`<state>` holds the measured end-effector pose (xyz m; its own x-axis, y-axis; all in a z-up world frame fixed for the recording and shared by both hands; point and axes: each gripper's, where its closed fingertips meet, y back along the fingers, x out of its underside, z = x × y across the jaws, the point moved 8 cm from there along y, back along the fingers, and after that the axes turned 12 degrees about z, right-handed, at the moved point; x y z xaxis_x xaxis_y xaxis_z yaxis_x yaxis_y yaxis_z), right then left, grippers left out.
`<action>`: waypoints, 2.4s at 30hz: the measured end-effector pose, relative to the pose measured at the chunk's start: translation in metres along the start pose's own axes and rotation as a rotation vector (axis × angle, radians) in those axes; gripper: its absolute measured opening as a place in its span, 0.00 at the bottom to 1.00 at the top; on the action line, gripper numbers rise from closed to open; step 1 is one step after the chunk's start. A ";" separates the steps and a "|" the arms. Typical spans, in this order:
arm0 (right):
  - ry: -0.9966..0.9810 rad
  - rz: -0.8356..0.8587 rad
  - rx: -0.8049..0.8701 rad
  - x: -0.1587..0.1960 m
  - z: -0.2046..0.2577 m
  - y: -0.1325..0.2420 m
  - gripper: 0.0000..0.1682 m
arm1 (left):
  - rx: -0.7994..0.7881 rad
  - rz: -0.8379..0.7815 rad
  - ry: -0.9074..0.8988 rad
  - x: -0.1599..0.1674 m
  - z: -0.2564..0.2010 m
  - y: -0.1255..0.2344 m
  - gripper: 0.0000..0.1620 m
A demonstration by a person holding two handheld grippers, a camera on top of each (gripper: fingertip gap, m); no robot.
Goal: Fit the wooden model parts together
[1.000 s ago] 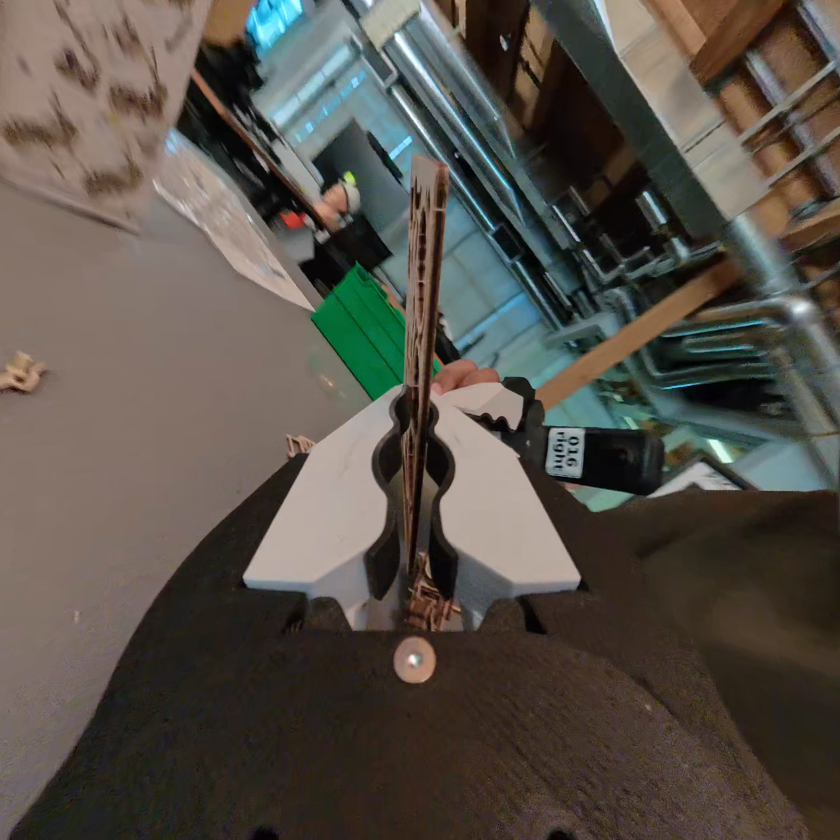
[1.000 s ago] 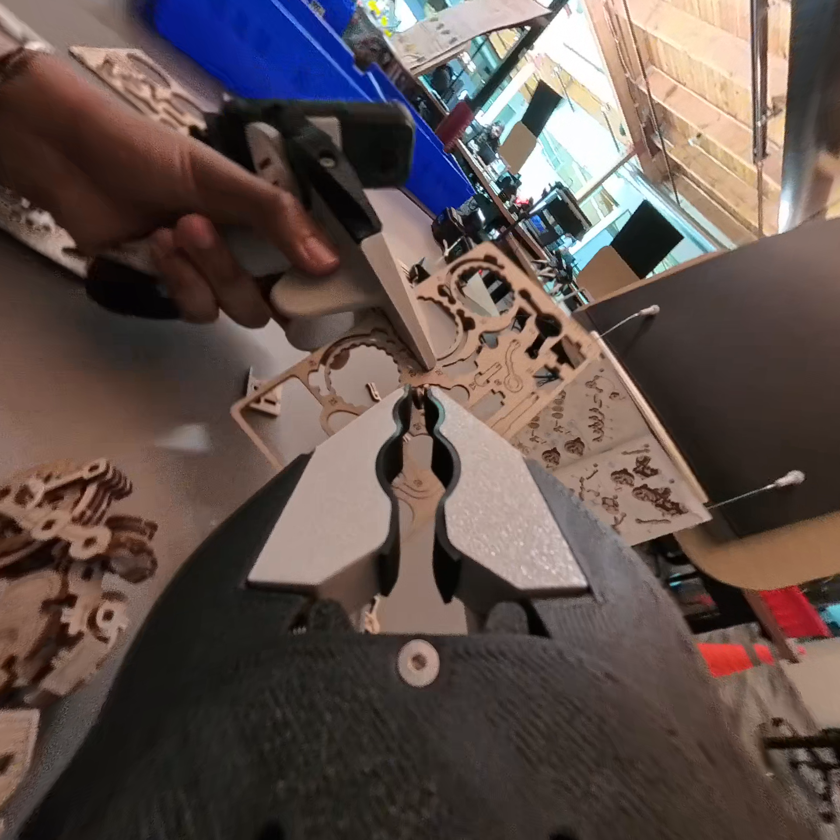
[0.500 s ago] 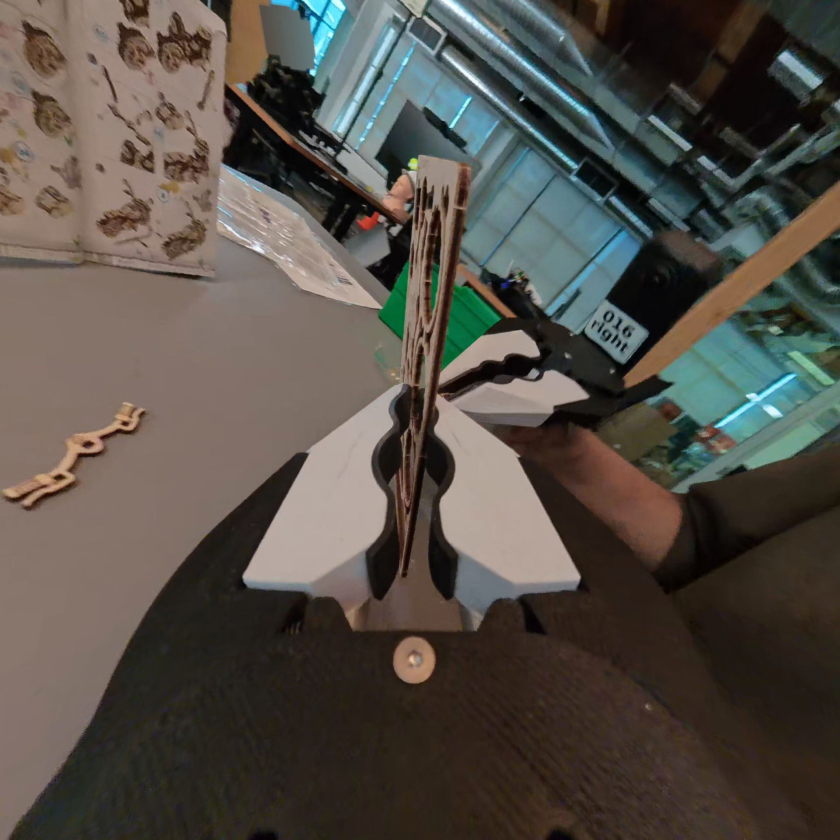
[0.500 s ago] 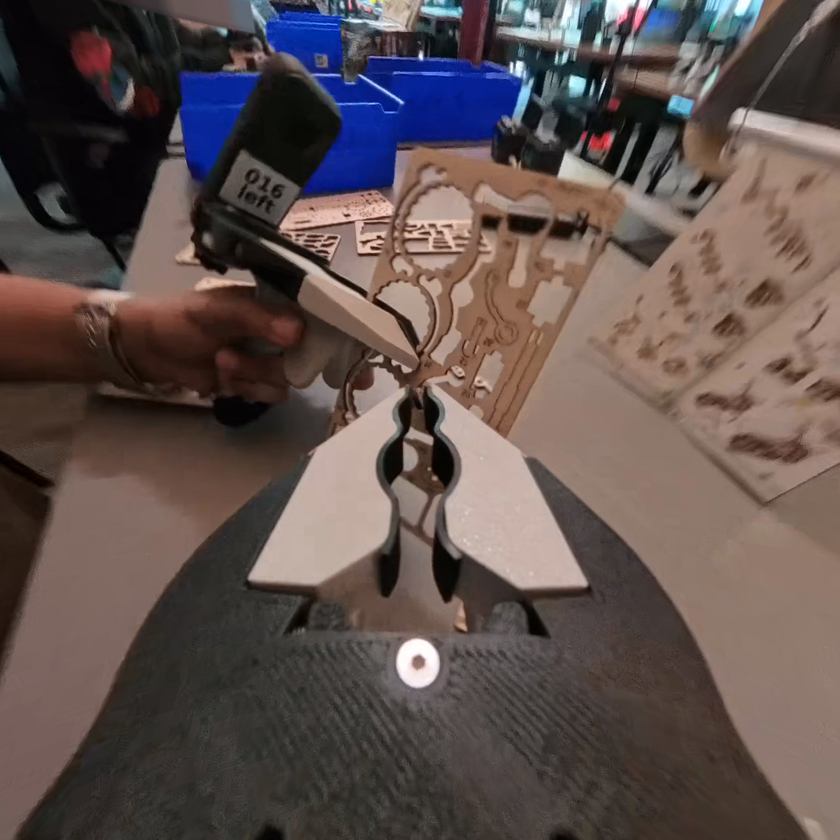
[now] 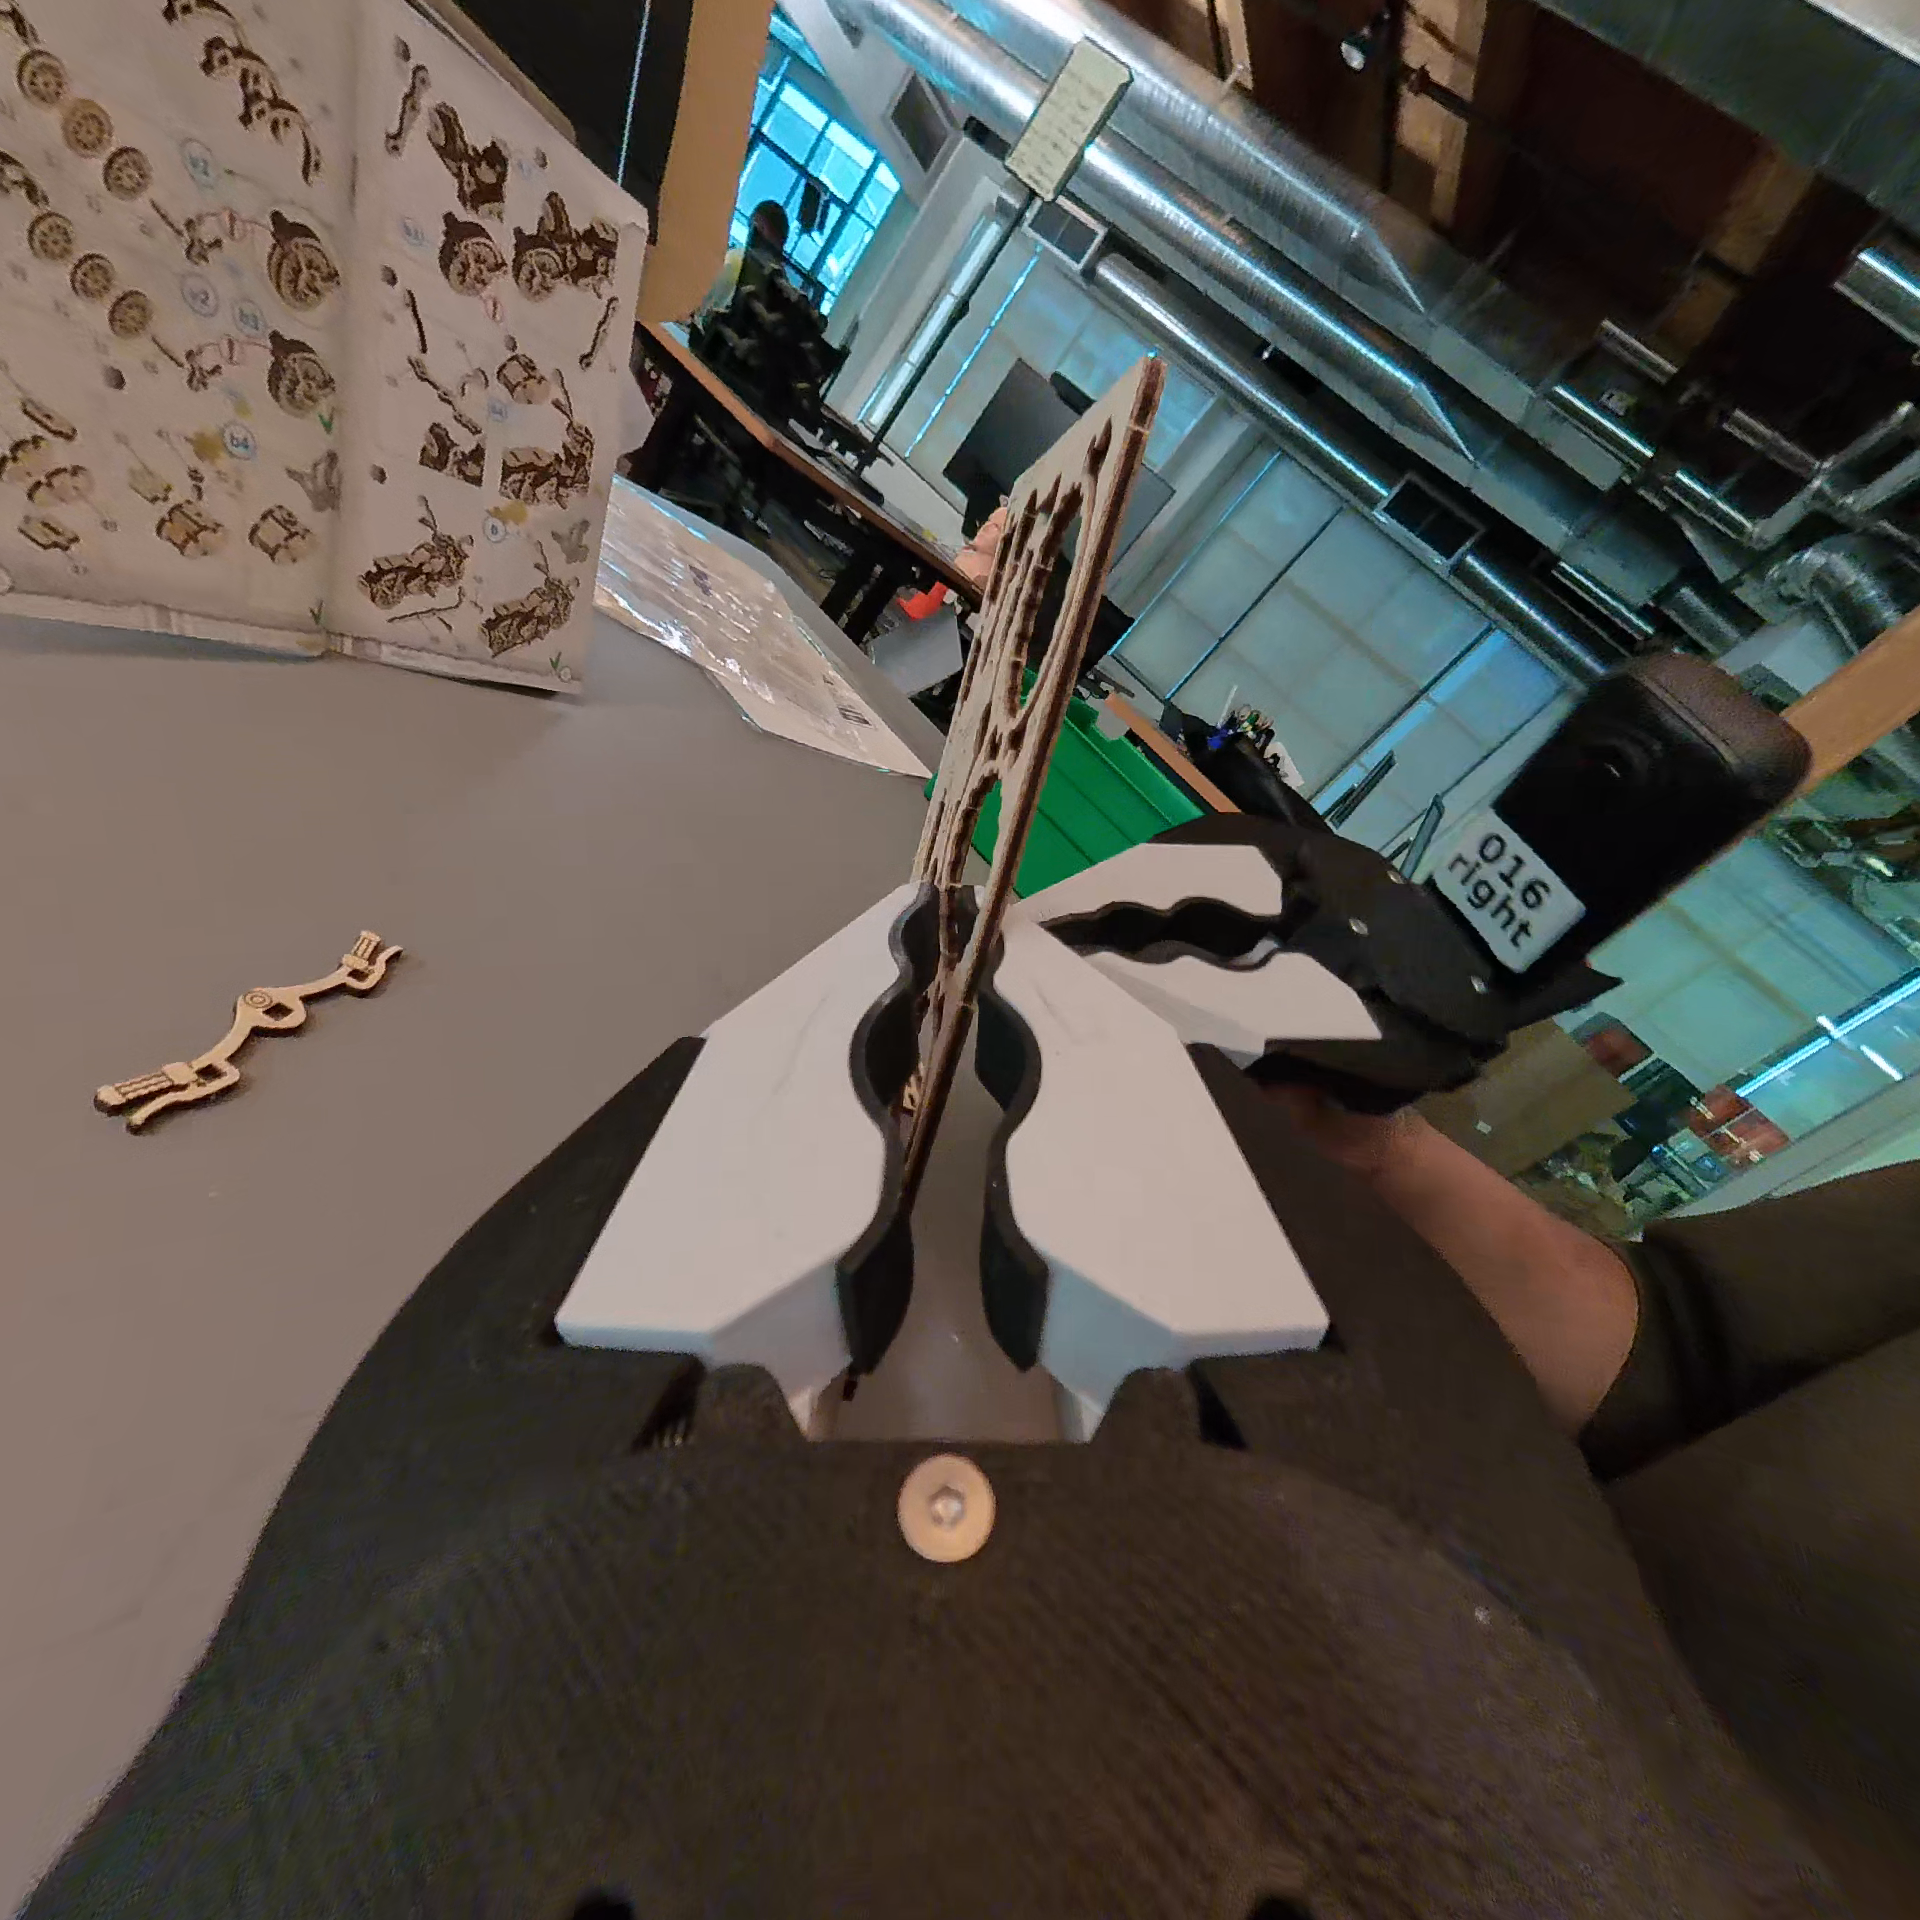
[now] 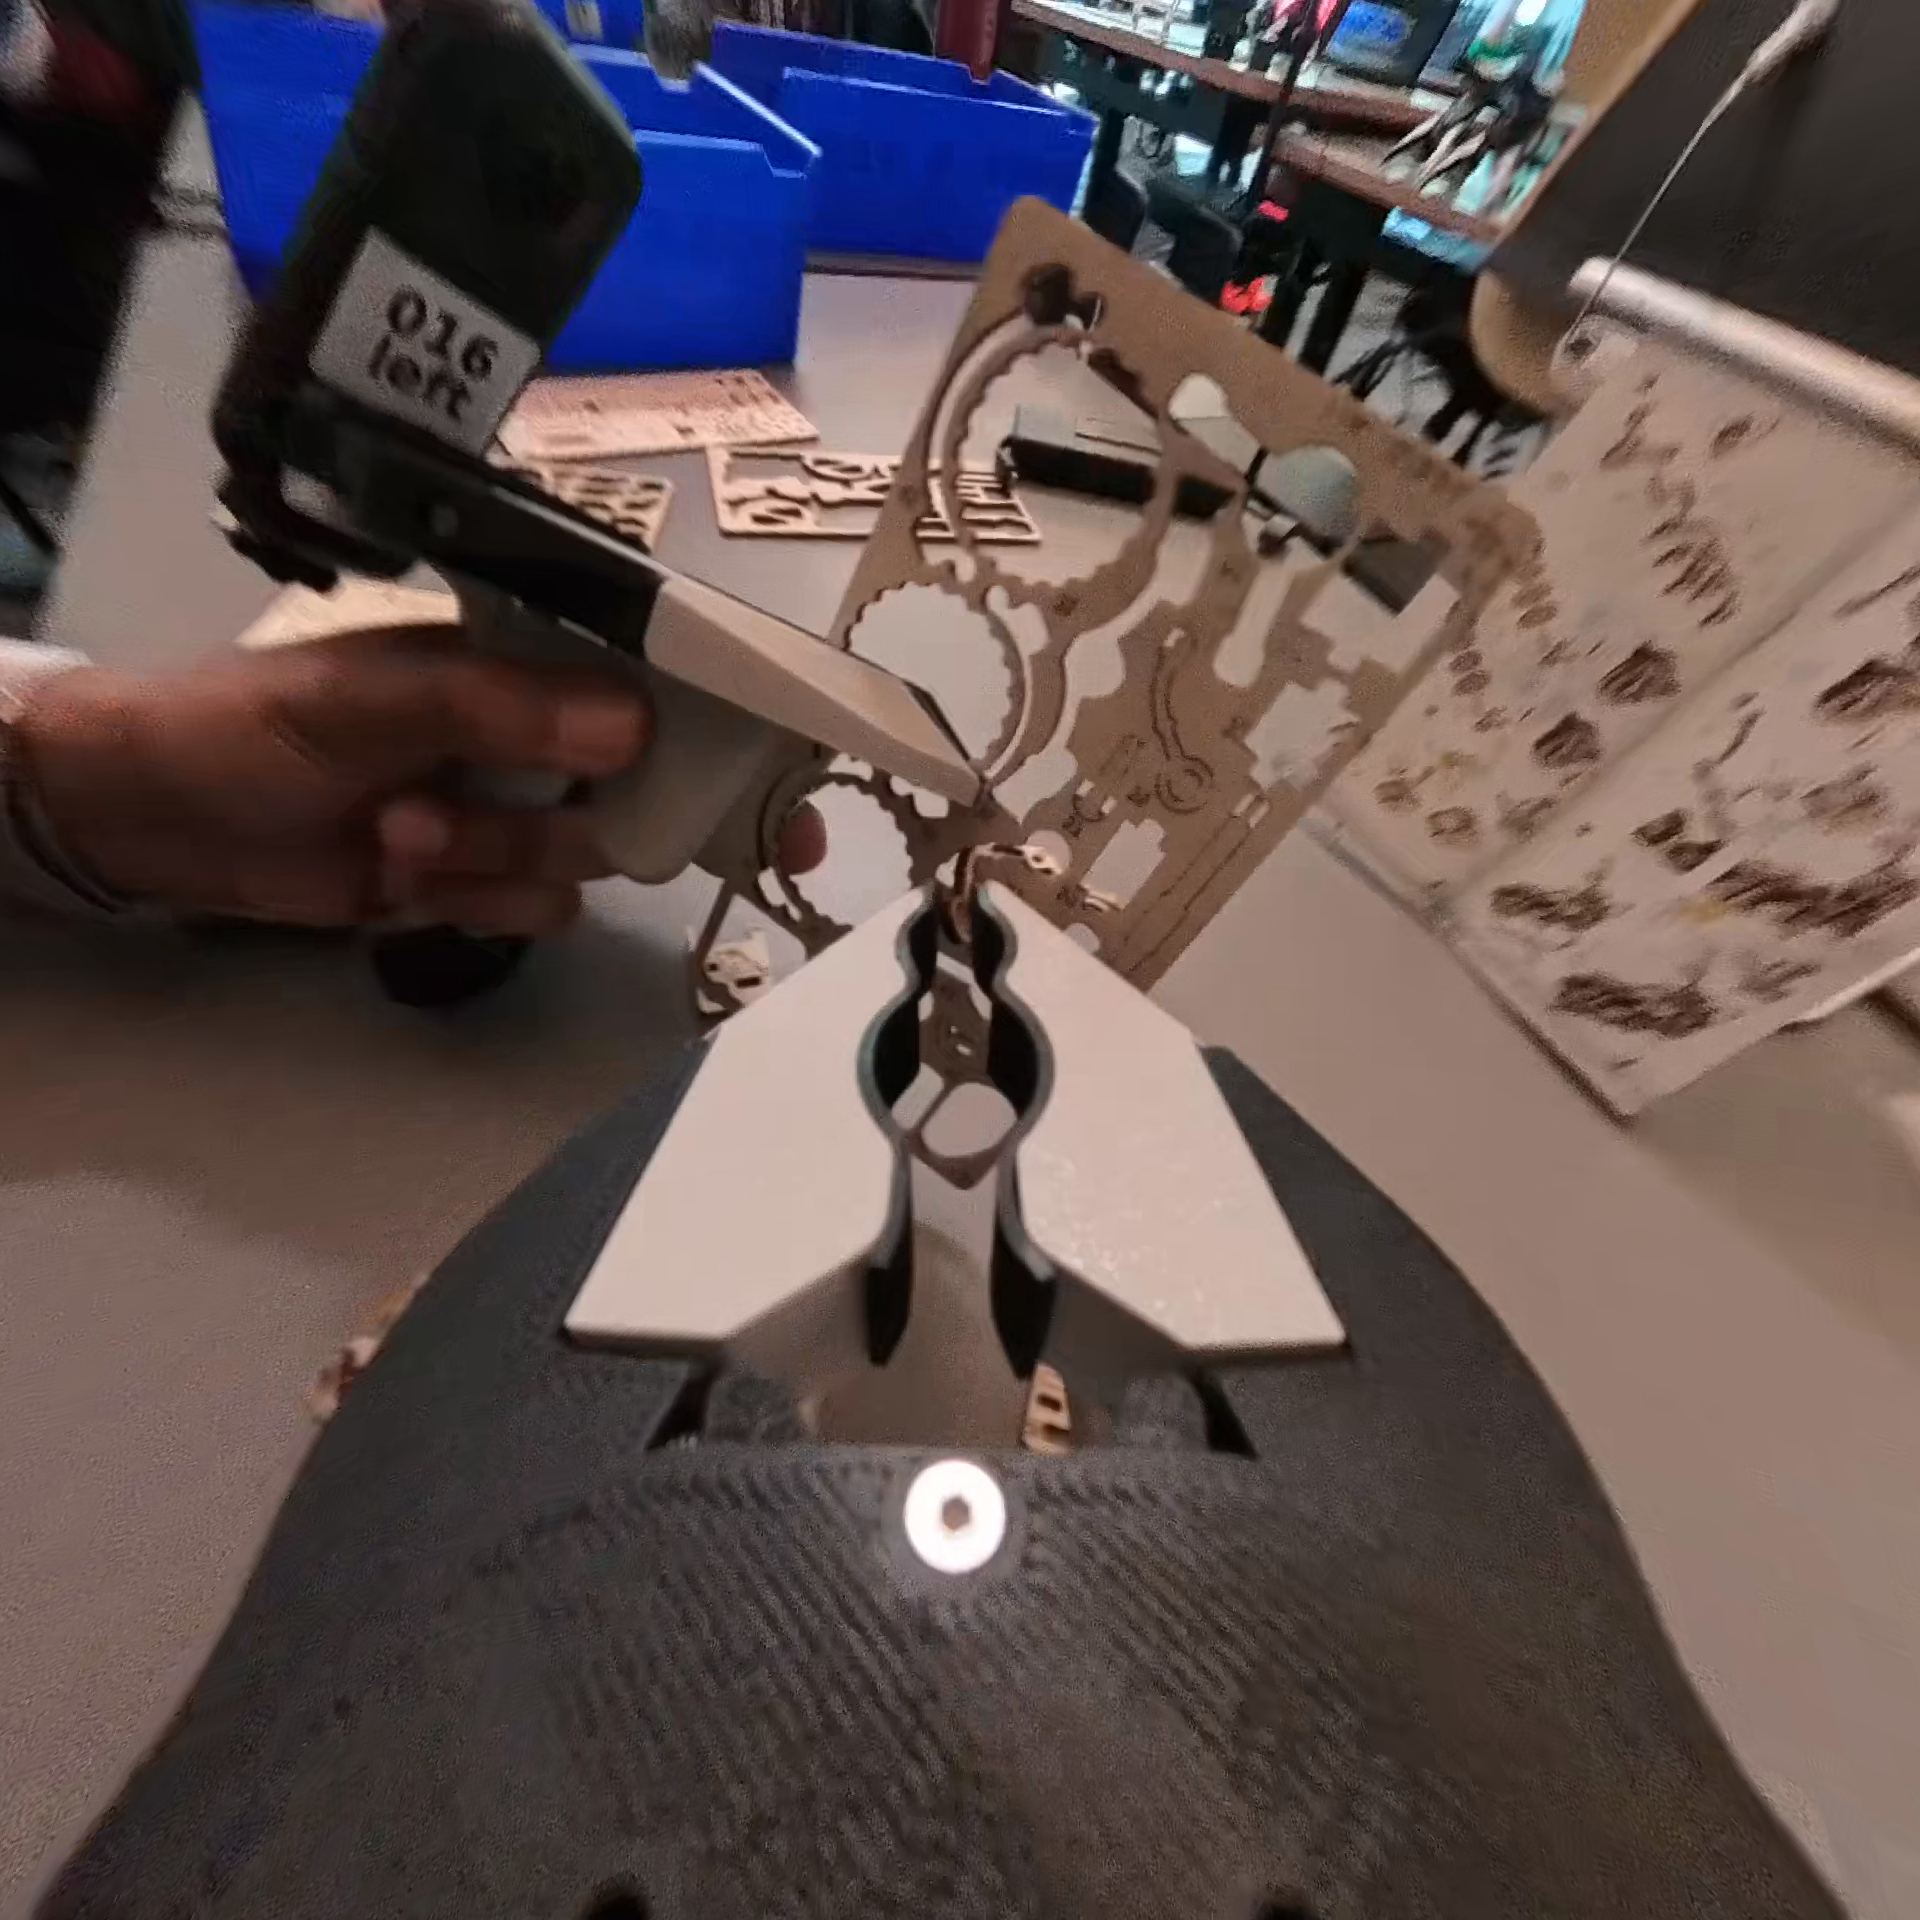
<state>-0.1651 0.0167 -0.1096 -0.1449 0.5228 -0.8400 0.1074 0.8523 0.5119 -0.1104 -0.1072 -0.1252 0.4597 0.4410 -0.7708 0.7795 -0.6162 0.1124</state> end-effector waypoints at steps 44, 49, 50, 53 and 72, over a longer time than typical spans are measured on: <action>0.291 0.049 0.152 0.020 -0.008 -0.002 0.00 | -0.060 0.265 0.032 0.018 0.009 -0.016 0.00; 0.614 0.091 0.240 0.025 0.002 0.001 0.01 | -0.074 0.341 -0.034 0.019 0.004 -0.018 0.00; 0.605 0.092 0.246 0.025 0.002 0.001 0.01 | -0.078 0.336 -0.040 0.018 0.003 -0.018 0.00; 0.493 0.076 0.205 0.022 -0.001 0.000 0.00 | -0.069 0.310 -0.007 0.017 0.006 -0.016 0.00; 0.723 0.012 0.119 0.027 -0.001 0.014 0.01 | 0.197 0.395 0.282 0.019 0.012 -0.013 0.00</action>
<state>-0.1689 0.0426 -0.1249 -0.7516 0.4469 -0.4852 0.2128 0.8605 0.4628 -0.1169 -0.0989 -0.1491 0.8203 0.2918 -0.4919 0.4411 -0.8703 0.2193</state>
